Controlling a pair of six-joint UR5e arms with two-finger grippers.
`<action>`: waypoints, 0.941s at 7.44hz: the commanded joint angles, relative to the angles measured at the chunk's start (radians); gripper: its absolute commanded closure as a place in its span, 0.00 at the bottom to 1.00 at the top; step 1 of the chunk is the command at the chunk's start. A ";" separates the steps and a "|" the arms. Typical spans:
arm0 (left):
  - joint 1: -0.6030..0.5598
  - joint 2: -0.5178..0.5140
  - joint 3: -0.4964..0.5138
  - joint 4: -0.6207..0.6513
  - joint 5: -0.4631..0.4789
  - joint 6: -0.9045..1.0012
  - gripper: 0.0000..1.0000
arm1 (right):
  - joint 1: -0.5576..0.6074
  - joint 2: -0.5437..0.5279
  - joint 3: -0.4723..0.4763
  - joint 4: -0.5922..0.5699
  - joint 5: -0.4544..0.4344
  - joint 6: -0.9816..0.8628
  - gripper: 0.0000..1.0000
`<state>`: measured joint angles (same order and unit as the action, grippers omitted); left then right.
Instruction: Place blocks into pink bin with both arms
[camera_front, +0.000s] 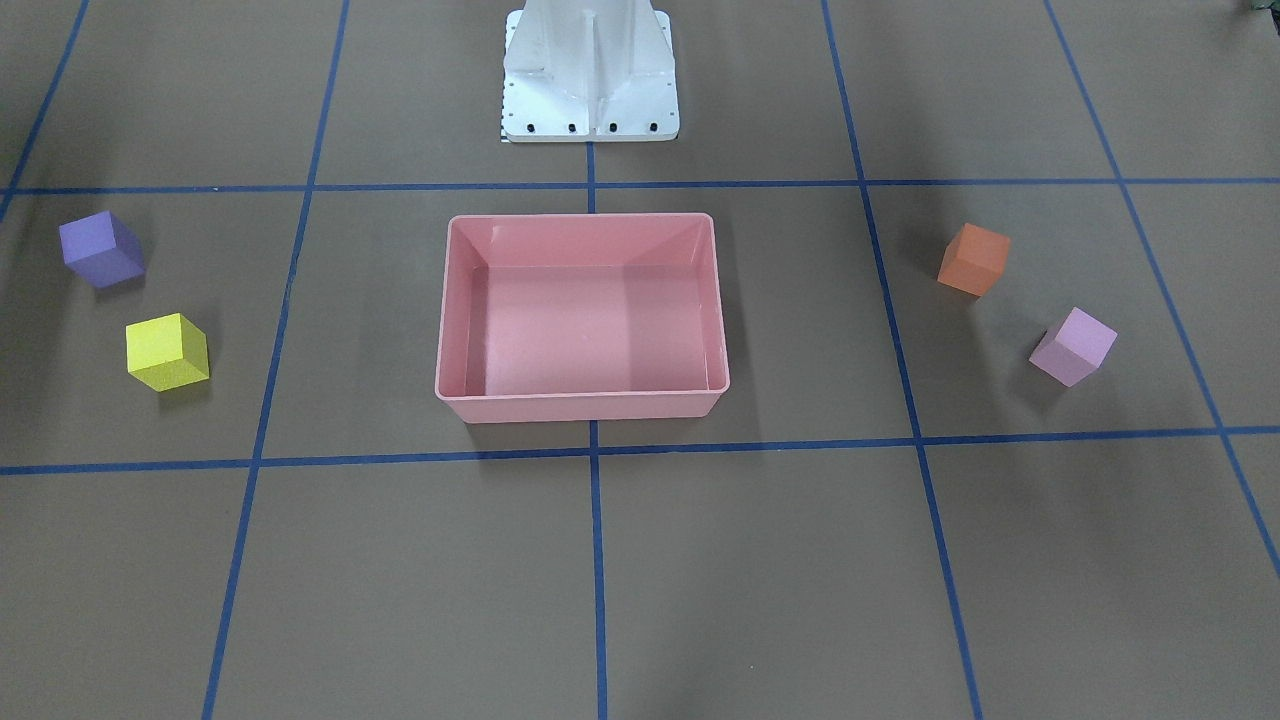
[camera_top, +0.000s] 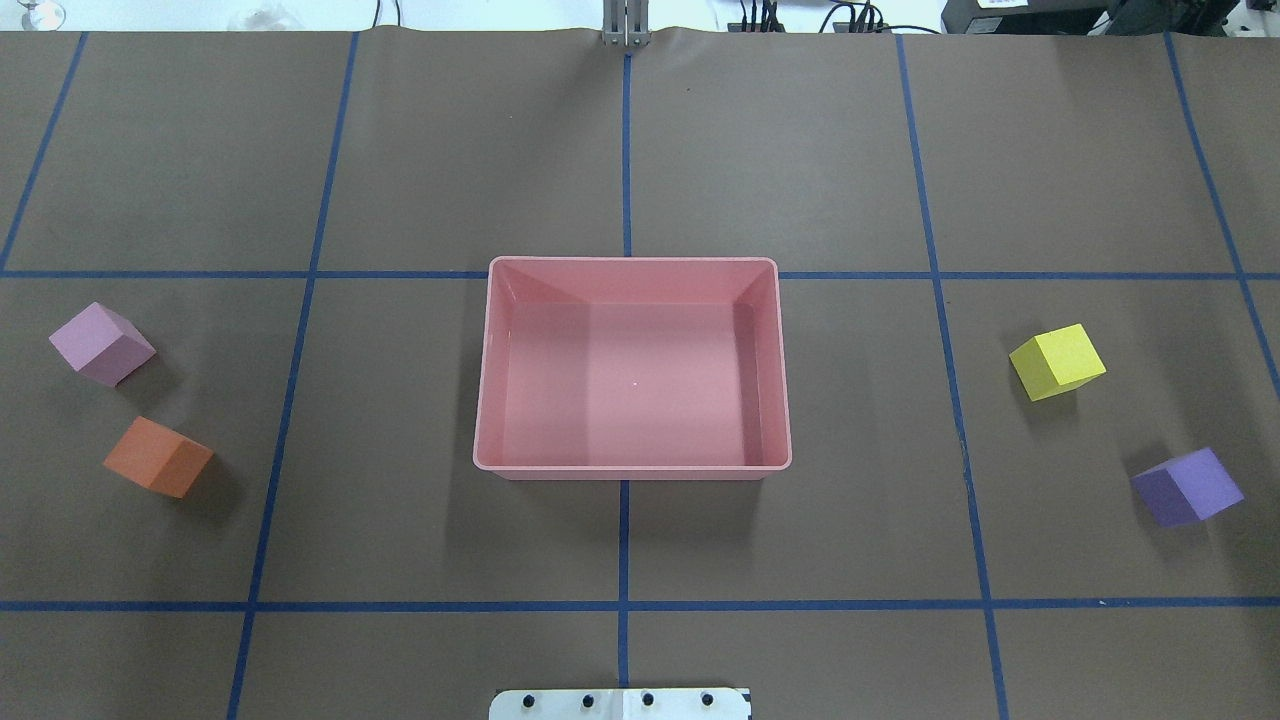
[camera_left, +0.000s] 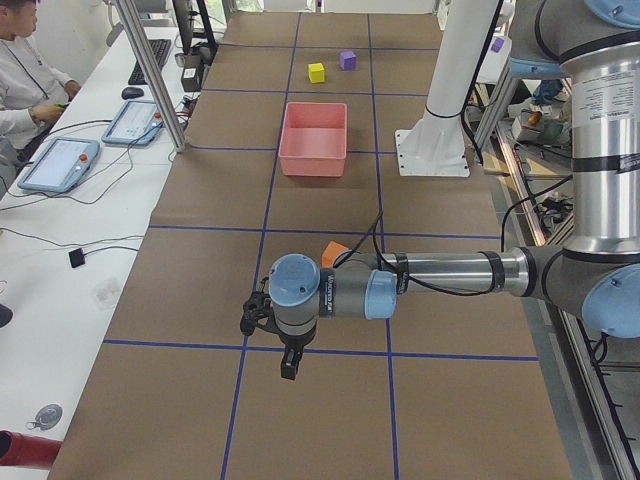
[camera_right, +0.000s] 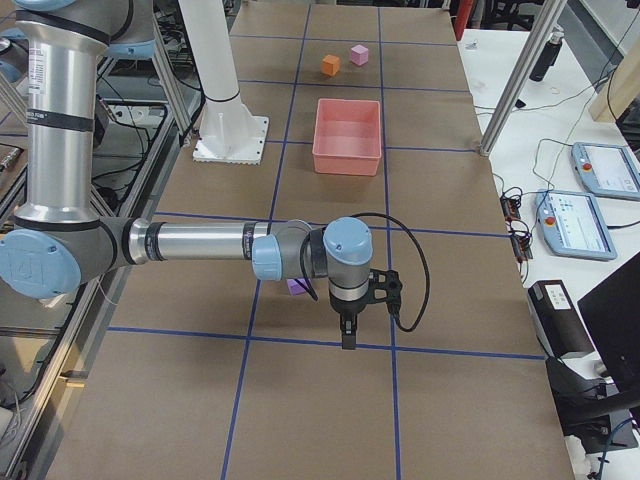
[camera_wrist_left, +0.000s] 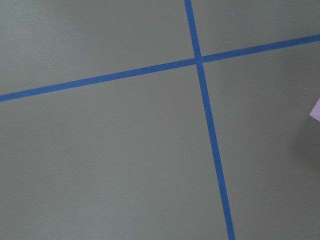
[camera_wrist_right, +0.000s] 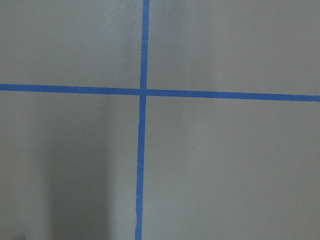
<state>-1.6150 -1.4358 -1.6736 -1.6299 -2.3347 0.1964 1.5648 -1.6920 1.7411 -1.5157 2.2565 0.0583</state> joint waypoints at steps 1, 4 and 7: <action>0.001 -0.002 -0.009 -0.001 -0.002 0.000 0.00 | 0.000 0.000 0.000 0.000 0.000 0.000 0.00; 0.003 -0.018 -0.026 -0.005 -0.002 0.000 0.00 | -0.005 0.000 0.000 0.000 0.002 0.002 0.00; 0.012 -0.074 -0.046 -0.036 -0.009 -0.012 0.00 | -0.020 0.003 0.000 -0.001 0.003 0.005 0.00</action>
<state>-1.6056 -1.4936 -1.7216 -1.6604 -2.3428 0.1897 1.5522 -1.6897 1.7411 -1.5165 2.2584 0.0615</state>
